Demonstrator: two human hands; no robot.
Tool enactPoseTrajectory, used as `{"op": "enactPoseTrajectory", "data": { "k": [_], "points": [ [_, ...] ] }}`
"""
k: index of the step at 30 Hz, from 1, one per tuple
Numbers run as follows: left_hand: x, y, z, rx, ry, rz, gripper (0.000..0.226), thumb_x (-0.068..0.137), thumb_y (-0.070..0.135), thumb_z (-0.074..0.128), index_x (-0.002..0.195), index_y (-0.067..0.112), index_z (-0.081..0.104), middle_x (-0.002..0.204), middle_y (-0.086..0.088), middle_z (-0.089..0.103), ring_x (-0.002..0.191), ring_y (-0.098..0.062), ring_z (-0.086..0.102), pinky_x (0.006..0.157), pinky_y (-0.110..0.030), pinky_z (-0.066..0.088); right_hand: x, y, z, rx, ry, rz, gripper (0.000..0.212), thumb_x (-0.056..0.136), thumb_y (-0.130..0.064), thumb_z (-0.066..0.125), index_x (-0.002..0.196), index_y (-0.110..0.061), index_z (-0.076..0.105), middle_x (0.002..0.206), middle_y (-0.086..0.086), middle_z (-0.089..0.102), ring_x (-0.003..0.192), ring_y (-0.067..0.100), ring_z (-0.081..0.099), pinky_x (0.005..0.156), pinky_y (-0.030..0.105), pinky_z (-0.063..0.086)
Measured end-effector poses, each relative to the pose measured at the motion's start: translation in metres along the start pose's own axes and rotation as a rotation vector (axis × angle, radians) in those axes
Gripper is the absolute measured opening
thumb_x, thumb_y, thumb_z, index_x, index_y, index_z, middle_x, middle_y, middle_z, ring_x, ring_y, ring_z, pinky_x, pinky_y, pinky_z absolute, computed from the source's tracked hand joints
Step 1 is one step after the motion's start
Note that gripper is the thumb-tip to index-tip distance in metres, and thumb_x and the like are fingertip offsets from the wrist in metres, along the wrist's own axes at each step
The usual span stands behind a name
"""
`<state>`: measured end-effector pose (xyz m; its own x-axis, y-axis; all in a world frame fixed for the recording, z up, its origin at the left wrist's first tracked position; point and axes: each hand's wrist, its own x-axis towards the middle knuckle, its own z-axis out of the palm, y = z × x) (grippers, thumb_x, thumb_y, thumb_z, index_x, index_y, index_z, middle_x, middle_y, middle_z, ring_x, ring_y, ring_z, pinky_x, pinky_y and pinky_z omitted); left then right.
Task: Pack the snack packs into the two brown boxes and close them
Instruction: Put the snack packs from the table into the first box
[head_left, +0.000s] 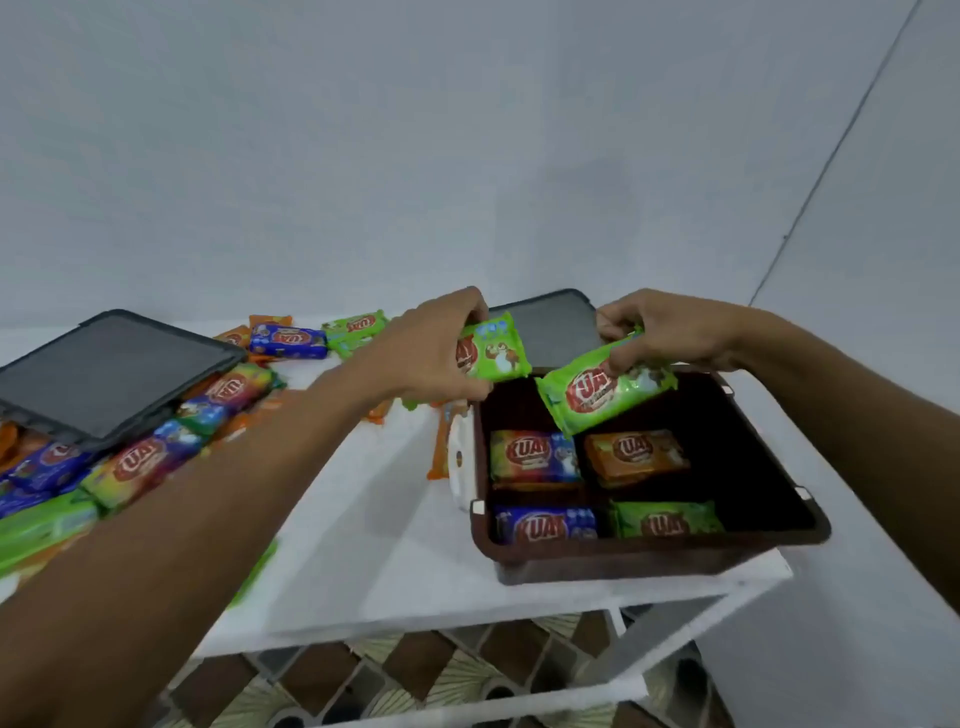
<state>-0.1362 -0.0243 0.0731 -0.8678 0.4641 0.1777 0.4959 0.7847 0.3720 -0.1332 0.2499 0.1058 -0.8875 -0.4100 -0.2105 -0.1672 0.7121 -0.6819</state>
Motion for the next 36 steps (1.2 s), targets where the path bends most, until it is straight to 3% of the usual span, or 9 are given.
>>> {"op": "enactPoseTrajectory", "data": {
  "k": [4, 8, 10, 12, 16, 20, 26, 32, 36],
  "points": [
    [0.019, 0.045, 0.03, 0.226, -0.134, 0.134, 0.065, 0.064, 0.045, 0.078, 0.118, 0.021, 0.05, 0.11, 0.003, 0.057, 0.096, -0.016, 0.054, 0.076, -0.034, 0.047, -0.02, 0.048, -0.004, -0.193, 0.005, 0.036, 0.039, 0.075, -0.004, 0.072, 0.065, -0.015, 0.036, 0.062, 0.004, 0.037, 0.055, 0.014, 0.037, 0.048, 0.025, 0.032],
    [0.033, 0.071, 0.067, 0.381, -0.255, 0.206, 0.068, 0.069, 0.053, 0.074, 0.124, 0.019, 0.053, 0.117, -0.002, 0.057, 0.105, -0.022, 0.056, 0.083, -0.041, 0.052, -0.024, 0.085, 0.013, -0.602, 0.122, 0.021, 0.029, 0.075, -0.024, 0.071, 0.066, -0.019, 0.044, 0.065, -0.006, 0.05, 0.064, 0.016, 0.048, 0.053, 0.029, 0.031],
    [0.033, 0.074, 0.085, 0.474, -0.32, 0.209, 0.067, 0.072, 0.053, 0.073, 0.125, 0.017, 0.055, 0.117, -0.003, 0.054, 0.107, -0.024, 0.055, 0.077, -0.041, 0.051, -0.029, 0.096, 0.03, -0.914, 0.211, -0.028, 0.009, 0.083, -0.027, 0.059, 0.078, -0.023, 0.053, 0.08, -0.004, 0.056, 0.079, 0.022, 0.056, 0.057, 0.029, 0.032],
    [0.029, 0.073, 0.099, 0.585, -0.359, 0.211, 0.062, 0.077, 0.051, 0.071, 0.125, 0.015, 0.056, 0.121, -0.003, 0.049, 0.112, -0.023, 0.049, 0.067, -0.038, 0.045, -0.032, 0.104, 0.043, -1.088, 0.237, -0.154, 0.014, 0.088, -0.029, 0.053, 0.098, -0.023, 0.061, 0.095, 0.001, 0.059, 0.089, 0.024, 0.058, 0.061, 0.032, 0.037],
    [0.025, 0.073, 0.104, 0.7, -0.355, 0.181, 0.06, 0.079, 0.056, 0.068, 0.121, 0.013, 0.06, 0.123, -0.003, 0.048, 0.11, -0.023, 0.051, 0.064, -0.037, 0.04, -0.035, 0.099, 0.04, -0.919, 0.08, -0.171, 0.03, 0.088, -0.041, 0.054, 0.114, -0.027, 0.059, 0.105, -0.003, 0.057, 0.093, 0.02, 0.06, 0.069, 0.033, 0.049],
    [0.028, 0.076, 0.107, 0.684, -0.381, 0.142, 0.082, 0.071, 0.057, 0.076, 0.137, 0.019, 0.044, 0.128, -0.002, 0.047, 0.102, -0.026, 0.06, 0.065, -0.036, 0.041, -0.029, 0.103, 0.044, -1.001, 0.021, -0.119, 0.056, 0.084, -0.048, 0.064, 0.133, -0.029, 0.043, 0.121, -0.002, 0.056, 0.103, 0.022, 0.059, 0.074, 0.033, 0.044],
    [0.029, 0.072, 0.115, 0.711, -0.355, 0.113, 0.095, 0.071, 0.055, 0.077, 0.145, 0.021, 0.027, 0.134, -0.003, 0.052, 0.107, -0.028, 0.06, 0.073, -0.039, 0.05, -0.024, 0.107, 0.044, -1.027, 0.073, -0.084, 0.058, 0.08, -0.053, 0.067, 0.126, -0.025, 0.045, 0.114, 0.0, 0.061, 0.094, 0.021, 0.061, 0.067, 0.031, 0.038],
    [0.022, 0.071, 0.115, 0.714, -0.344, 0.109, 0.089, 0.076, 0.053, 0.074, 0.145, 0.02, 0.028, 0.132, -0.005, 0.053, 0.106, -0.029, 0.061, 0.076, -0.042, 0.054, -0.024, 0.107, 0.045, -1.067, 0.08, -0.054, 0.071, 0.073, -0.067, 0.067, 0.126, -0.022, 0.048, 0.114, 0.001, 0.064, 0.096, 0.021, 0.063, 0.069, 0.032, 0.04],
    [0.02, 0.071, 0.112, 0.727, -0.348, 0.099, 0.084, 0.077, 0.055, 0.071, 0.143, 0.02, 0.033, 0.131, -0.005, 0.054, 0.106, -0.029, 0.062, 0.072, -0.038, 0.049, -0.025, 0.108, 0.047, -1.071, 0.064, -0.046, 0.065, 0.079, -0.059, 0.066, 0.129, -0.02, 0.05, 0.116, 0.001, 0.064, 0.099, 0.021, 0.063, 0.076, 0.033, 0.048]
  ]
}}
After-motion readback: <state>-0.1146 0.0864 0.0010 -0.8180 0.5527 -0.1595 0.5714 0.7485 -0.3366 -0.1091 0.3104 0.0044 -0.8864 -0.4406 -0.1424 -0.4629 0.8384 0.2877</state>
